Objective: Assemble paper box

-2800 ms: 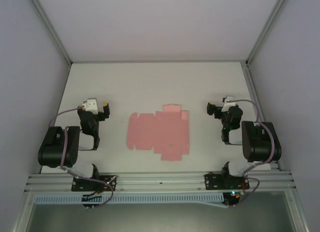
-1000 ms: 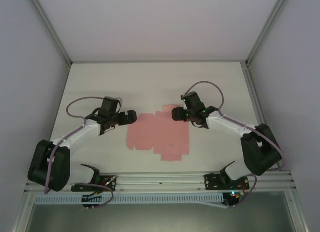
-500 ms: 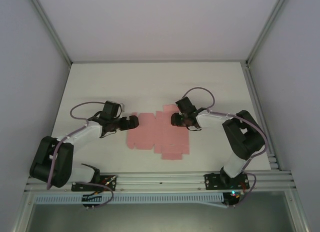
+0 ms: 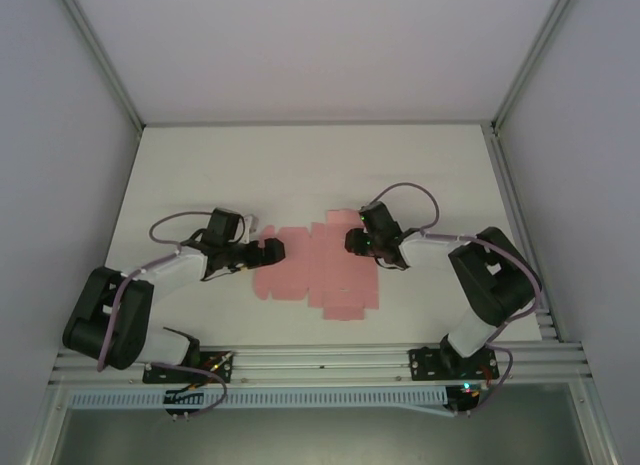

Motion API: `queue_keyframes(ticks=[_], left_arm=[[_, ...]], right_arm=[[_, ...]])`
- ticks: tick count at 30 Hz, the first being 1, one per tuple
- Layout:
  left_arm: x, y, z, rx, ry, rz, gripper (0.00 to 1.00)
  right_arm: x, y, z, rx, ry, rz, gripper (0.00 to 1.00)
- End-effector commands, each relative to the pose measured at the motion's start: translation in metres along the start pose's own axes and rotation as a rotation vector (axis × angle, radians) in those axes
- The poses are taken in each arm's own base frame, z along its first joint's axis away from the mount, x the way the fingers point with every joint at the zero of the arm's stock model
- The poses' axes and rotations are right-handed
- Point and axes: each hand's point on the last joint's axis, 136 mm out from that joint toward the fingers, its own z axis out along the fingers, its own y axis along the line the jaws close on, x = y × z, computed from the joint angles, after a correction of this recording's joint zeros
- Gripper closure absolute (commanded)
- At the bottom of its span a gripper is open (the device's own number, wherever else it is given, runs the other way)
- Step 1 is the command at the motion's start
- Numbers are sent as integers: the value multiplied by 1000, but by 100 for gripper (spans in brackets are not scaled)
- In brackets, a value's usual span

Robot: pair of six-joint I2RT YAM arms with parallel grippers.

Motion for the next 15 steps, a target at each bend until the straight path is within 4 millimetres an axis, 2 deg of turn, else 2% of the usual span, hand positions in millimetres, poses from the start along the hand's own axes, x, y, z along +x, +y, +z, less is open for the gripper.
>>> queue_keyframes(ticks=[1, 5, 8, 11, 15], left_arm=[[10, -20, 8, 115, 52, 11, 4], [11, -29, 12, 140, 52, 34, 8], [6, -39, 8, 171, 25, 55, 18], [-2, -49, 2, 195, -8, 72, 42], [-13, -58, -7, 203, -43, 99, 83]], right_arm=[[64, -56, 7, 171, 194, 56, 62], [64, -58, 8, 163, 190, 66, 62], [66, -59, 9, 151, 195, 75, 63], [65, -58, 10, 127, 184, 81, 63], [59, -53, 8, 98, 167, 75, 62]])
